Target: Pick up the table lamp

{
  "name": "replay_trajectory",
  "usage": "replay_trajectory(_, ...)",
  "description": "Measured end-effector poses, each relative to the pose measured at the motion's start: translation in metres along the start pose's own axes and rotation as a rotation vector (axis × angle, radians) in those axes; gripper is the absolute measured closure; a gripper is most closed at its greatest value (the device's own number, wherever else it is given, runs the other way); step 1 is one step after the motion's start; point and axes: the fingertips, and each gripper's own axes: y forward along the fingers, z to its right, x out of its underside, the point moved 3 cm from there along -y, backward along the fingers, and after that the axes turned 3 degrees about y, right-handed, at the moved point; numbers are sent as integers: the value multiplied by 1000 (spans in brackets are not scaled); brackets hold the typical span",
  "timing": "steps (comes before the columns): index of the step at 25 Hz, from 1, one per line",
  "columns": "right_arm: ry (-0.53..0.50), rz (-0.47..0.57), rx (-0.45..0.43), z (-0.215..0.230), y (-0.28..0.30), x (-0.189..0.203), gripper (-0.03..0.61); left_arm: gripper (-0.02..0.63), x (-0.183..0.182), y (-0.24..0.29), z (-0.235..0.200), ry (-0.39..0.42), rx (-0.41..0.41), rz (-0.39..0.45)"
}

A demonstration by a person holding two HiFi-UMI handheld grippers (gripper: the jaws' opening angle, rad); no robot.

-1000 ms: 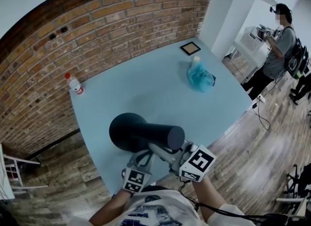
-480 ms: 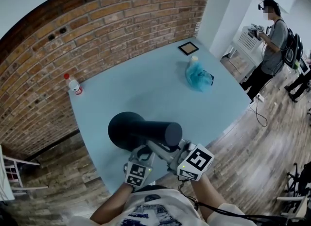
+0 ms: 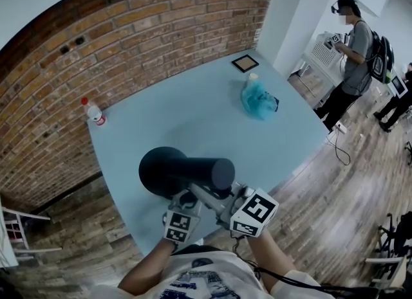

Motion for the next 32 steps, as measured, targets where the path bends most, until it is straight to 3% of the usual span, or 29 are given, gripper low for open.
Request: replay_trajectory(32, -76, -3, 16, -17, 0, 0, 534, 561, 3, -14, 4, 17, -4, 9)
